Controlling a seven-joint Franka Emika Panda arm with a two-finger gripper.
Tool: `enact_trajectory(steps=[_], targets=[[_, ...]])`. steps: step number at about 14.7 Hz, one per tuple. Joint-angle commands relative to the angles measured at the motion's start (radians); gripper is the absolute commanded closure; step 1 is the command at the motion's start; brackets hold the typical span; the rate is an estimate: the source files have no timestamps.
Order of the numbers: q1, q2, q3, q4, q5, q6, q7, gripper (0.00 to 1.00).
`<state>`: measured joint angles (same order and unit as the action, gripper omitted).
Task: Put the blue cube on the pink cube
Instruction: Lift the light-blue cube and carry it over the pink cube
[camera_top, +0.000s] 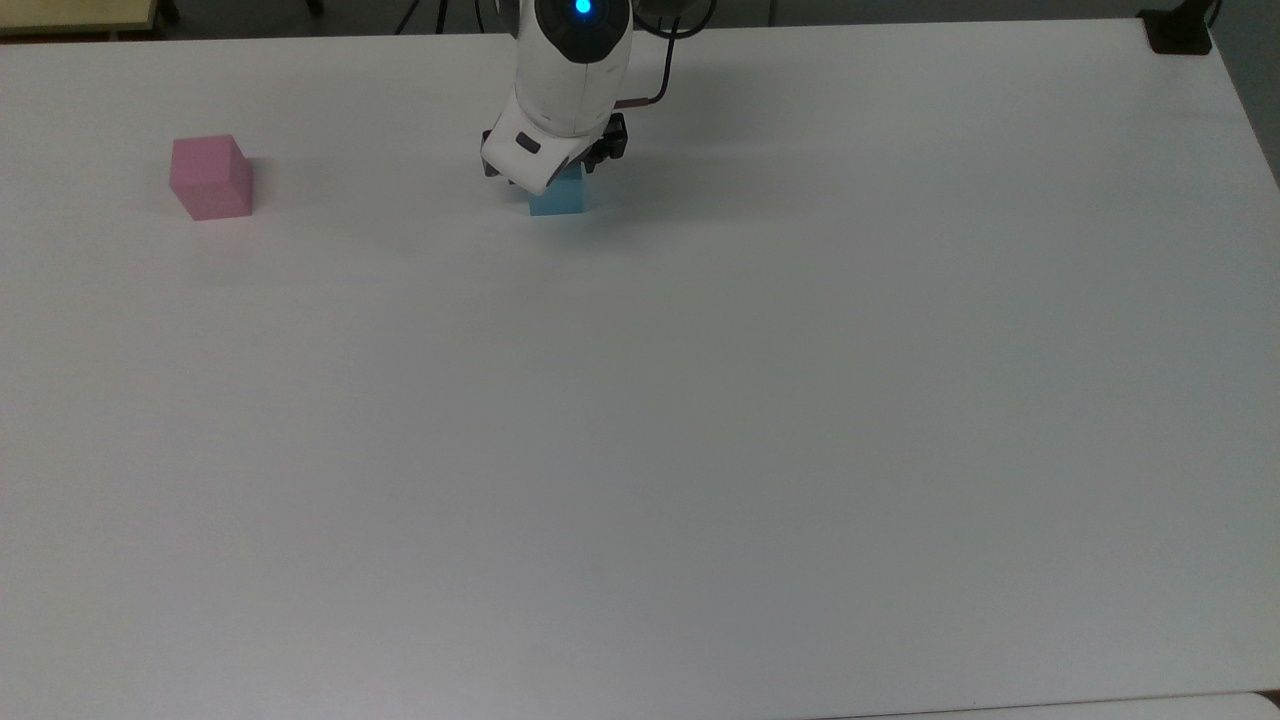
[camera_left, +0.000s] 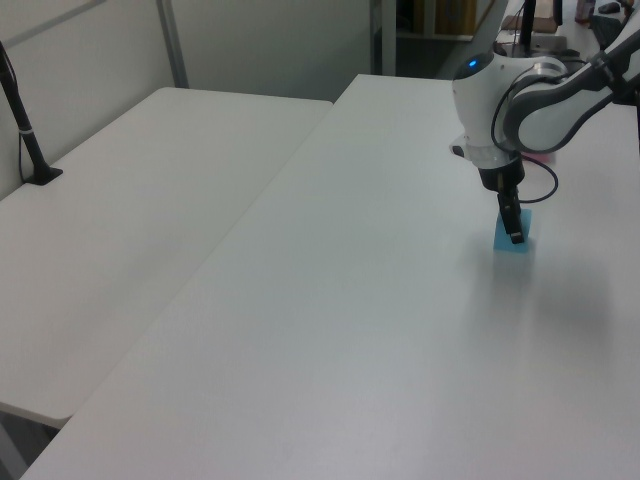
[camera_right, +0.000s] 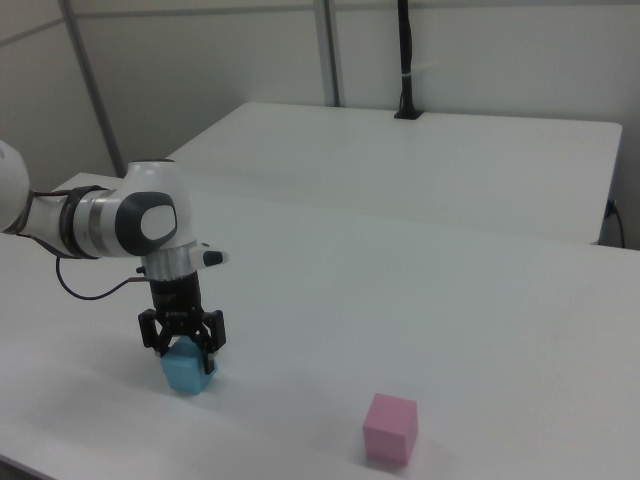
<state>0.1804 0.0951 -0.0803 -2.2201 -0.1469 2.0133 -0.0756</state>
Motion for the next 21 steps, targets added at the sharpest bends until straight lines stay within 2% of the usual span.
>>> enact_trajectory(steps=[1,3,4,7,9,10,12,15,18,21], targets=[[0.016,-0.037,-0.004,-0.007,-0.011,0.004,0.023,0.87],[0.004,-0.060,-0.006,0.040,-0.005,-0.051,0.013,0.87],[-0.002,-0.061,-0.019,0.109,-0.003,-0.112,0.005,0.87],[-0.021,-0.061,-0.129,0.265,0.015,-0.243,-0.113,0.87],[-0.033,-0.051,-0.234,0.364,0.015,-0.324,-0.248,0.87],[-0.044,-0.042,-0.290,0.376,0.015,-0.317,-0.315,0.86],[-0.067,-0.012,-0.346,0.395,0.013,-0.314,-0.406,0.86],[-0.130,0.047,-0.378,0.459,0.013,-0.286,-0.463,0.86],[-0.147,0.103,-0.427,0.459,0.013,-0.200,-0.500,0.86],[-0.173,0.156,-0.441,0.442,0.007,-0.139,-0.539,0.86]])
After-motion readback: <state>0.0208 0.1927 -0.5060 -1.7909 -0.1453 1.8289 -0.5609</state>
